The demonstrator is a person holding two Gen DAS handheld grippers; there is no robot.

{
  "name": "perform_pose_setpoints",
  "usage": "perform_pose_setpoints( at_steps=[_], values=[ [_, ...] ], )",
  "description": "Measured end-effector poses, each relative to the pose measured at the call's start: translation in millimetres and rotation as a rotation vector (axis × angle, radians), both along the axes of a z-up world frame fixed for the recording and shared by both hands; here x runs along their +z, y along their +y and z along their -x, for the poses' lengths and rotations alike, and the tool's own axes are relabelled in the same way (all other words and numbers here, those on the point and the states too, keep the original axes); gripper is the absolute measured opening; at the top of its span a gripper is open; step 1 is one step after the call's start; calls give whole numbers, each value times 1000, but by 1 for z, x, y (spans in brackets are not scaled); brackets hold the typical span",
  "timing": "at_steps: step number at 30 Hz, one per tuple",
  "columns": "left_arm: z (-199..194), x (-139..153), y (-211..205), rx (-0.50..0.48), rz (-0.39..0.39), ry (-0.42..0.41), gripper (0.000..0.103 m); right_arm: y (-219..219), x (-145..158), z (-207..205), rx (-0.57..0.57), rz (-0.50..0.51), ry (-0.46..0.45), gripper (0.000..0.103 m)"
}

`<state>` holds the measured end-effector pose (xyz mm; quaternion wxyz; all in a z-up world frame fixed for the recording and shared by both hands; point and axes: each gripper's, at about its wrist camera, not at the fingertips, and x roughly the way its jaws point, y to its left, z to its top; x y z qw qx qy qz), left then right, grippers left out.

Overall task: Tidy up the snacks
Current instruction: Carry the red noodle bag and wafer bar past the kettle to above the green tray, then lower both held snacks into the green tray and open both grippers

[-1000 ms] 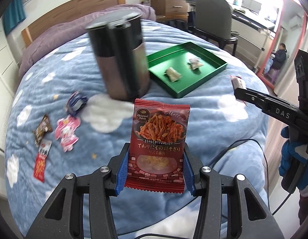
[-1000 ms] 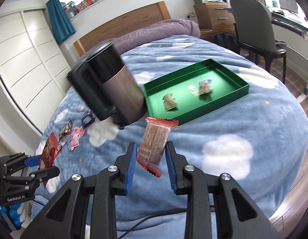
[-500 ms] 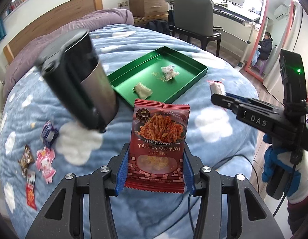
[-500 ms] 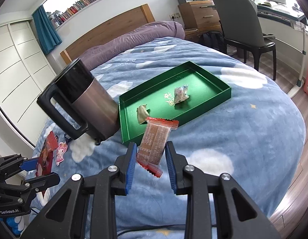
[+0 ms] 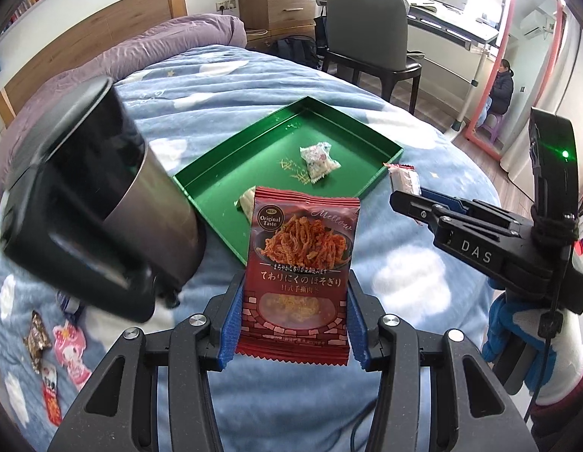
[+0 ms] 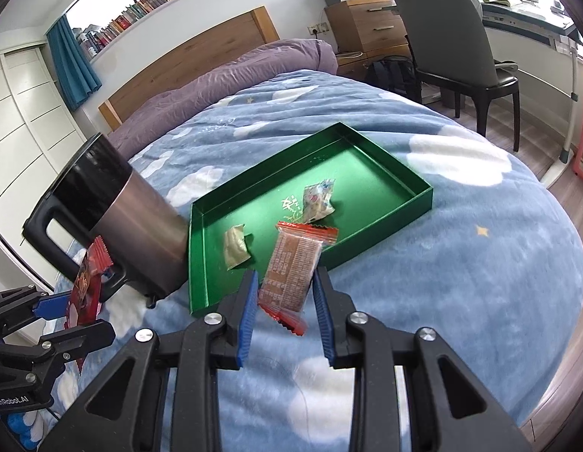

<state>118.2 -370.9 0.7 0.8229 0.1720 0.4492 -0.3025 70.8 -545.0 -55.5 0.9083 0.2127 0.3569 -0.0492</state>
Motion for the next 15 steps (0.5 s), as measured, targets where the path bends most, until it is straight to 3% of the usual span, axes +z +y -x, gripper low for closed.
perform_pose_setpoints(
  at_steps=[15],
  values=[
    [-65, -38, -47, 26, 13, 71, 43, -46, -22, -63, -22, 32, 25, 5]
  ],
)
